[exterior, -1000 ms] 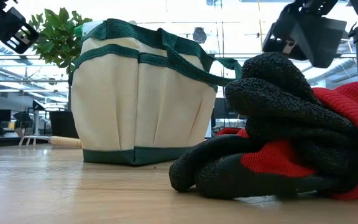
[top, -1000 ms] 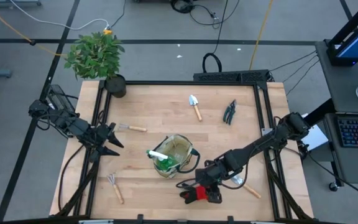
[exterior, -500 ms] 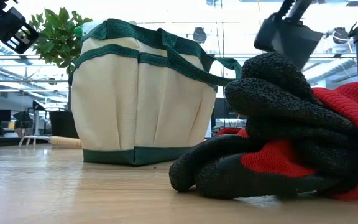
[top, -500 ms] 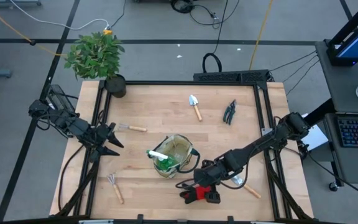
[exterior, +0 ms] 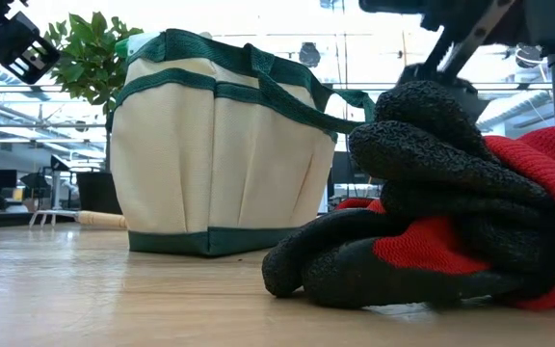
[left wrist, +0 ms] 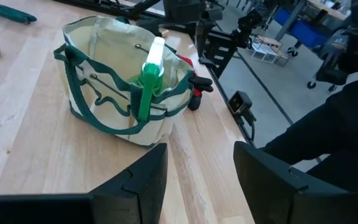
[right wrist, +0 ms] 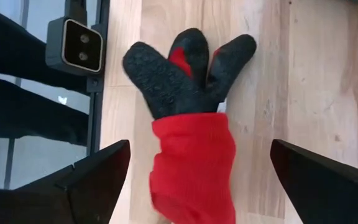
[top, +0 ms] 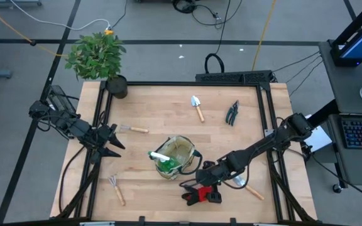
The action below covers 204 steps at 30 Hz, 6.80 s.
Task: Pick & Place Garden tools in Gardening bag
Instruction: Put the gloves into the gardening bag
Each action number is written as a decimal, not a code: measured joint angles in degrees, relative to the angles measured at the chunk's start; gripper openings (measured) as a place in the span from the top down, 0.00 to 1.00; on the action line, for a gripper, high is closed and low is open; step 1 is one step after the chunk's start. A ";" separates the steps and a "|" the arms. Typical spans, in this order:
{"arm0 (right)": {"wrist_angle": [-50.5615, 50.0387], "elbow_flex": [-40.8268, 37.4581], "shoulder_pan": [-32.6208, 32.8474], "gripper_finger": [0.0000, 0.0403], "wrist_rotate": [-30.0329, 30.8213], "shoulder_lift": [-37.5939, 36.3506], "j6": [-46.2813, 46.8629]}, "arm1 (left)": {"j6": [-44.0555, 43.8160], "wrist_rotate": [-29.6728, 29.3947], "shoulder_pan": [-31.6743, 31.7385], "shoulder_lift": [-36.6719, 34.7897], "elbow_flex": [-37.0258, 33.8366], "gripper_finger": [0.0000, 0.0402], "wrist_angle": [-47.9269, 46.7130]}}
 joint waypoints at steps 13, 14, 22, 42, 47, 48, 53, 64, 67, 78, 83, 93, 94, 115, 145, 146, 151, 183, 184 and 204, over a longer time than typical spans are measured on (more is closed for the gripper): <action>20.57 -12.60 -0.28 0.03 -0.31 0.00 10.23 | -1.22 1.45 0.00 0.01 0.00 0.53 -0.01; 23.23 -13.60 -0.28 0.03 -0.30 0.00 11.29 | -1.22 1.45 0.00 0.00 0.00 0.53 -0.01; 47.78 -22.33 -0.33 0.03 -0.13 0.00 20.23 | -1.20 1.52 -0.01 0.00 0.02 0.53 -0.04; 70.12 -31.23 -0.29 0.03 -9.55 0.00 11.71 | -3.14 1.34 -0.01 0.02 0.02 0.53 0.04; 63.89 -29.37 -0.33 0.03 -12.27 0.00 8.79 | -3.77 1.32 0.00 0.02 0.02 0.53 0.03; 62.39 -28.72 -0.33 0.03 -12.33 0.00 8.01 | -3.94 1.32 0.00 0.02 0.02 0.53 0.04; 56.02 -24.79 -0.79 0.03 -12.31 0.00 3.01 | -4.04 1.32 -0.01 0.02 0.02 0.53 0.00; 41.05 -13.80 -1.16 0.03 -12.22 0.00 -5.27 | -4.21 1.39 0.01 0.02 0.02 0.53 -0.02; 36.14 -10.99 -1.16 0.03 -12.20 0.00 -6.56 | -4.21 1.52 -0.01 0.02 0.02 0.53 -0.02; 36.38 -11.78 -1.16 0.03 -12.20 -0.04 4.85 | -5.25 2.95 -0.01 0.02 0.02 0.53 -0.02; 36.43 -11.84 -1.35 0.03 -12.25 -0.04 4.61 | -7.12 2.85 0.00 0.02 0.02 0.53 0.02; 32.93 -11.94 -4.58 0.03 -24.11 -2.08 1.63 | -8.84 1.12 -0.01 0.09 0.02 0.53 0.28; 33.22 -11.95 -4.78 0.03 -24.14 -2.40 1.50 | -8.79 0.99 -0.01 0.09 0.02 0.53 0.24; 34.72 -11.91 -4.92 0.03 -23.71 -2.78 3.22 | -9.56 1.25 0.00 0.09 0.02 0.53 0.26; 15.32 -8.36 -0.22 0.03 -1.14 -9.82 1.12 | -9.79 1.43 0.01 0.09 0.02 0.53 -0.04; 15.51 -8.23 -0.15 0.03 0.19 -9.88 0.36 | -9.79 1.56 0.01 0.09 0.02 0.53 -0.04; 14.97 -8.28 1.03 0.03 1.30 -9.76 -6.87 | -9.68 3.34 -0.01 0.09 0.02 0.53 -0.06; -10.04 11.06 3.10 0.03 4.59 5.29 -12.07 | -8.60 4.37 0.01 0.07 0.02 0.53 0.00; -9.91 11.06 3.10 0.03 4.63 5.87 -12.06 | -8.59 4.38 -0.01 0.07 0.02 0.53 0.00; -8.86 10.93 3.61 0.03 4.64 14.51 -4.47 | -7.55 4.56 -0.01 0.07 0.02 0.53 -0.04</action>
